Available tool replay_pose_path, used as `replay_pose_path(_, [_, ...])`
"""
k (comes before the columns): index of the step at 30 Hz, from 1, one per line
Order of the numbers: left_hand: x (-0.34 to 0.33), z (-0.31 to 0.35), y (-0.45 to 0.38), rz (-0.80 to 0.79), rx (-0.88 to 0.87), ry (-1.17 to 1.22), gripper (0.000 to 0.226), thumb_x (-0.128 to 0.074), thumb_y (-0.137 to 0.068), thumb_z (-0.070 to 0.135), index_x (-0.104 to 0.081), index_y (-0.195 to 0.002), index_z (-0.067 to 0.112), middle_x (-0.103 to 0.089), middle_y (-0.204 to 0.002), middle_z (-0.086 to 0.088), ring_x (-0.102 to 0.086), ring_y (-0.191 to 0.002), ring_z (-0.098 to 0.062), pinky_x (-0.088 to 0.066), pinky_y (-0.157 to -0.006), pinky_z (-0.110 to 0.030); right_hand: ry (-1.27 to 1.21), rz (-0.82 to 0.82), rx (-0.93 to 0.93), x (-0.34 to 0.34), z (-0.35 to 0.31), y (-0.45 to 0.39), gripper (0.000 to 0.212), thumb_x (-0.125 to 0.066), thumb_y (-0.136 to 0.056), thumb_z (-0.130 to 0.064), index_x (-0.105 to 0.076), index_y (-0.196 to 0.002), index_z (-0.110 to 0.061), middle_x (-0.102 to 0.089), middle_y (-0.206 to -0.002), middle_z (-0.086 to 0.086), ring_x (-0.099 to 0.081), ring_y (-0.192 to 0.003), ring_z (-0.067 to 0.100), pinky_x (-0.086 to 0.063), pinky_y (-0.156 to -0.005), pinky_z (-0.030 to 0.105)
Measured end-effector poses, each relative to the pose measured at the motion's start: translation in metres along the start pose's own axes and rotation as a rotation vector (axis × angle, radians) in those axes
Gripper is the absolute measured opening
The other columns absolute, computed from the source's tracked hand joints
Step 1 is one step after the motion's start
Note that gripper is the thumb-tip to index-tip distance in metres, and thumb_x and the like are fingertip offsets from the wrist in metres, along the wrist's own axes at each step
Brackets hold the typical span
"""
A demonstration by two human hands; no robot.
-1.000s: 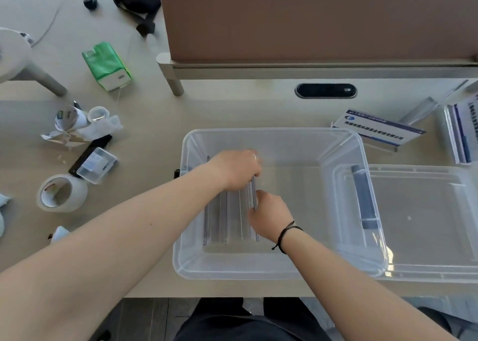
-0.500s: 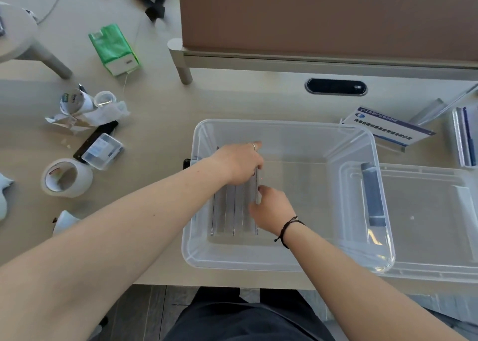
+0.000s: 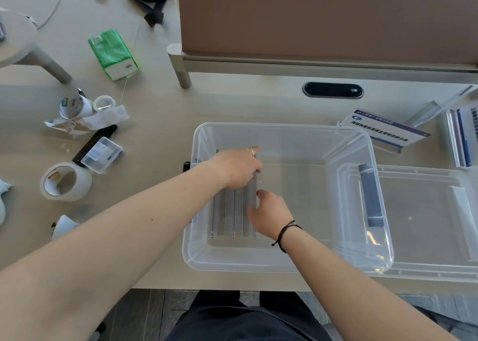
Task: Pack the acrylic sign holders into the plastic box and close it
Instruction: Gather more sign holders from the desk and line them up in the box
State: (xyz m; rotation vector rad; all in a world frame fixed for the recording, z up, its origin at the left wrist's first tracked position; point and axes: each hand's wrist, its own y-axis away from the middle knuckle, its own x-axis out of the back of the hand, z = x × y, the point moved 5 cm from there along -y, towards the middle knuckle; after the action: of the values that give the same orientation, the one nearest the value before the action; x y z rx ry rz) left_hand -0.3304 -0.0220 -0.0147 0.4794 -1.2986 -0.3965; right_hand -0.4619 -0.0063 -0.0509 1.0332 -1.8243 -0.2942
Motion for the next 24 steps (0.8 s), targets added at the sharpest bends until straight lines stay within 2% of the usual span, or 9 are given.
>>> replay_pose_path(3, [0.001, -0.003, -0.001, 0.027, 0.016, 0.075, 0.044, -0.044, -0.100, 0.022, -0.045, -0.143, 0.027, -0.020, -0.163, -0.002, -0.042, -0.138, -0.026, -0.046, -0.102, -0.047, -0.005, -0.007, -0.017, -0.001, 0.000, -0.001, 0.043, -0.049, -0.085, -0.015, -0.015, -0.065, -0.033, -0.043, -0.084, 0.011, -0.036, -0.070, 0.026, -0.022, -0.045, 0.025])
replay_pose_path(5, [0.004, -0.007, 0.000, 0.066, 0.043, 0.149, 0.045, -0.045, -0.100, 0.023, -0.042, -0.145, 0.025, -0.027, -0.159, -0.001, -0.038, -0.141, -0.023, -0.041, -0.107, -0.045, -0.009, -0.011, -0.035, -0.002, 0.001, -0.001, 0.044, -0.049, -0.085, -0.016, -0.013, -0.065, -0.034, -0.042, -0.087, 0.011, -0.036, -0.066, 0.026, -0.021, -0.045, 0.025])
replay_pose_path(7, [0.005, -0.011, 0.000, 0.084, 0.058, 0.187, 0.048, -0.045, -0.100, 0.022, -0.039, -0.147, 0.024, -0.032, -0.156, -0.001, -0.041, -0.139, -0.024, -0.040, -0.107, -0.040, -0.001, -0.016, -0.046, -0.002, 0.001, -0.001, 0.044, -0.048, -0.085, -0.016, -0.013, -0.065, -0.034, -0.041, -0.088, 0.011, -0.037, -0.066, 0.027, -0.022, -0.045, 0.025])
replay_pose_path(13, [0.001, -0.013, -0.001, 0.083, 0.103, 0.228, 0.051, -0.044, -0.097, 0.014, -0.035, -0.146, 0.025, -0.045, -0.144, -0.008, -0.053, -0.124, -0.031, -0.046, -0.099, -0.043, -0.016, -0.031, -0.069, 0.000, -0.003, 0.003, 0.034, -0.047, -0.086, -0.015, -0.025, -0.067, -0.031, -0.046, -0.087, 0.011, -0.039, -0.052, 0.017, -0.026, -0.045, 0.025])
replay_pose_path(15, [0.002, -0.012, -0.001, 0.089, 0.106, 0.234, 0.051, -0.044, -0.097, 0.016, -0.035, -0.146, 0.025, -0.046, -0.144, -0.008, -0.052, -0.125, -0.031, -0.046, -0.099, -0.043, -0.034, -0.051, -0.074, -0.001, -0.002, 0.004, 0.008, -0.047, -0.087, -0.018, -0.044, -0.084, -0.025, -0.049, -0.088, 0.009, -0.045, -0.059, 0.023, -0.032, -0.049, 0.024])
replay_pose_path(17, [0.002, -0.012, -0.001, 0.088, 0.103, 0.236, 0.050, -0.044, -0.098, 0.018, -0.035, -0.147, 0.024, -0.047, -0.143, -0.008, -0.051, -0.126, -0.030, -0.045, -0.099, -0.042, -0.050, -0.055, -0.076, -0.002, 0.001, 0.004, 0.024, -0.048, -0.088, -0.020, -0.053, -0.111, -0.020, -0.056, -0.093, 0.008, -0.050, -0.068, 0.026, -0.040, -0.056, 0.025])
replay_pose_path(19, [0.003, -0.011, 0.000, 0.080, 0.096, 0.239, 0.049, -0.043, -0.099, 0.018, -0.034, -0.148, 0.023, -0.047, -0.143, -0.010, -0.051, -0.127, -0.031, -0.044, -0.100, -0.040, -0.065, -0.061, -0.084, -0.002, 0.002, 0.004, 0.048, -0.049, -0.089, -0.024, -0.049, -0.136, -0.016, -0.063, -0.107, 0.010, -0.060, -0.074, 0.027, -0.047, -0.063, 0.029])
replay_pose_path(21, [0.004, -0.011, 0.000, 0.071, 0.094, 0.236, 0.049, -0.042, -0.099, 0.018, -0.034, -0.148, 0.022, -0.048, -0.142, -0.011, -0.051, -0.127, -0.031, -0.043, -0.101, -0.041, -0.069, -0.072, -0.091, -0.001, 0.001, 0.005, 0.059, -0.050, -0.090, -0.028, -0.039, -0.147, -0.015, -0.064, -0.118, 0.012, -0.067, -0.087, 0.028, -0.054, -0.072, 0.033])
replay_pose_path(24, [0.004, -0.010, 0.000, 0.048, 0.089, 0.226, 0.050, -0.042, -0.099, 0.019, -0.033, -0.148, 0.023, -0.049, -0.141, -0.011, -0.051, -0.126, -0.031, -0.044, -0.102, -0.043, -0.042, -0.118, -0.088, 0.001, -0.001, 0.008, 0.065, -0.053, -0.093, -0.033, -0.031, -0.151, -0.014, -0.061, -0.128, 0.012, -0.065, -0.105, 0.029, -0.051, -0.084, 0.032])
